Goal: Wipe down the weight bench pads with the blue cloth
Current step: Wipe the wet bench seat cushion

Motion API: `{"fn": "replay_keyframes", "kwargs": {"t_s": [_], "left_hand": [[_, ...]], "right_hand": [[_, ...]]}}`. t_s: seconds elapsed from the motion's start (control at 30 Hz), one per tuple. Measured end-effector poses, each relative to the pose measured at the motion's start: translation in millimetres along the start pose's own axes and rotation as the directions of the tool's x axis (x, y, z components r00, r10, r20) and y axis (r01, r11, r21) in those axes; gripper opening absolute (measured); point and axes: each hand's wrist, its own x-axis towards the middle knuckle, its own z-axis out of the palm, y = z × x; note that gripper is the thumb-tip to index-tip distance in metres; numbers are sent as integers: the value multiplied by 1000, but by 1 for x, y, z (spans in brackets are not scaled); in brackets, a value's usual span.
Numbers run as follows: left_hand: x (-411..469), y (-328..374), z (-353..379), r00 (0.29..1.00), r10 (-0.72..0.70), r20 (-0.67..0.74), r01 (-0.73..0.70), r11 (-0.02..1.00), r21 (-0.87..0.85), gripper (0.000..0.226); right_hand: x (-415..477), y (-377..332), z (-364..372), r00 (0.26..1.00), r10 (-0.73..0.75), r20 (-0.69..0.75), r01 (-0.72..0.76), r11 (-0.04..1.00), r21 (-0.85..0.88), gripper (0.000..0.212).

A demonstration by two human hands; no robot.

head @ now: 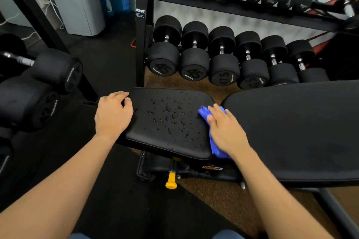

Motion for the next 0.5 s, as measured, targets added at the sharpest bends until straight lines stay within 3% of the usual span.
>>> {"fn": "replay_keyframes", "kwargs": {"t_s": [0.1, 0.17, 0.27, 0.4, 0.5], "left_hand": [[2, -3, 1, 1000, -19, 1, 19, 1000, 8, 39], [2, -3, 2, 1000, -15, -5, 16, 1000, 12, 38], [3, -4, 4, 999, -35, 0, 35, 999, 15, 39], [4, -6, 4, 1000, -27, -4, 27, 1000, -3, 40], [3, -6, 5, 999, -38, 3, 38, 999, -1, 39]], "right_hand": [[65, -4, -6, 998, 38, 44, -41, 997, 58, 49], [86, -10, 1, 999, -10, 38, 8, 999, 51, 49], [63, -10, 7, 995, -96, 12, 96, 995, 36, 46], [6, 13, 1, 996, -85, 41, 82, 995, 59, 42], [38, 12, -8, 998, -64, 29, 63, 997, 42, 42]]}}
